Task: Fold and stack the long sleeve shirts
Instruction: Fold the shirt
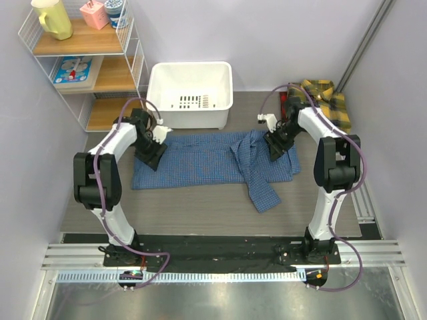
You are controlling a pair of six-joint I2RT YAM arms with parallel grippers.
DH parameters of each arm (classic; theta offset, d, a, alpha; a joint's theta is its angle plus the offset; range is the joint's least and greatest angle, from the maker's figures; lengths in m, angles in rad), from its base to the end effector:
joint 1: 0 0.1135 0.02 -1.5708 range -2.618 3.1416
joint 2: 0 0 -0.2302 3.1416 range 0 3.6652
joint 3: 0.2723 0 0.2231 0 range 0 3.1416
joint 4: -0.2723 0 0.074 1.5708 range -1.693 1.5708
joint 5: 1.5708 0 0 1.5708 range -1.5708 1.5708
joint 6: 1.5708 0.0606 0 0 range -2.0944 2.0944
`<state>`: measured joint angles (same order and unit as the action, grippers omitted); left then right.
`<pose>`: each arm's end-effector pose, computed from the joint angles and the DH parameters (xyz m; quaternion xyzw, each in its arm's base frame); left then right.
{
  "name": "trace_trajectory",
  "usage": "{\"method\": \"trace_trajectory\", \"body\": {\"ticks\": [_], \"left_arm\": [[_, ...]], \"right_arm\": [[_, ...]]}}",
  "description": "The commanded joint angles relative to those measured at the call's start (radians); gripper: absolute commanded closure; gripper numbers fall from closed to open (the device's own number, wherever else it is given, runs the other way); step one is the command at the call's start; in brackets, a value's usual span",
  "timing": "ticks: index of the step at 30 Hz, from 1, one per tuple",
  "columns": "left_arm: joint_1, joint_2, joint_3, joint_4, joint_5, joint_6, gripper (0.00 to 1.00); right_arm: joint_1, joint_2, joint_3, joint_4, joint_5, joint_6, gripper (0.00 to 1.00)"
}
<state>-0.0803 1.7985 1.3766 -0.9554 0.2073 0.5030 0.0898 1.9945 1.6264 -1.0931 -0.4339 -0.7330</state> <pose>0.3162 -0.0380 0.1737 0.2942 0.9453 -0.0805 0.1155 0.3471 0.0568 0.1738 -0.4007 0.8890 0.1870 0.1187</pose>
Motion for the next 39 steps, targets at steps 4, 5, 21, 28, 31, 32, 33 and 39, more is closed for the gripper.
{"method": "trace_trajectory", "body": {"ticks": [4,5,21,28,31,32,33,39], "left_arm": [[-0.015,0.032,-0.138,0.079,-0.037,-0.008,0.52],[-0.018,0.033,-0.178,0.083,-0.048,0.002,0.53],[-0.022,-0.305,-0.349,-0.092,0.102,0.158,0.52],[-0.03,-0.479,-0.143,-0.015,0.369,0.057,0.29],[-0.03,-0.556,-0.123,0.07,0.382,-0.067,0.24],[-0.03,-0.586,-0.128,0.139,0.38,-0.098,0.09],[-0.03,-0.619,-0.155,0.179,0.374,-0.15,0.0],[-0.029,-0.882,-0.316,0.414,0.385,-0.262,0.0]], "right_arm": [[0.001,0.029,-0.16,0.125,0.064,0.038,0.55],[0.001,0.038,-0.174,0.128,0.072,0.038,0.56],[0.004,-0.279,-0.358,-0.053,-0.06,0.038,0.55],[0.066,-0.444,-0.221,-0.067,-0.204,-0.017,0.29],[0.226,-0.563,-0.359,0.028,-0.061,0.064,0.16],[0.275,-0.592,-0.399,0.065,-0.018,0.075,0.15],[0.319,-0.664,-0.44,0.088,0.016,0.078,0.13],[0.606,-0.956,-0.736,0.207,0.118,-0.291,0.04]]}}
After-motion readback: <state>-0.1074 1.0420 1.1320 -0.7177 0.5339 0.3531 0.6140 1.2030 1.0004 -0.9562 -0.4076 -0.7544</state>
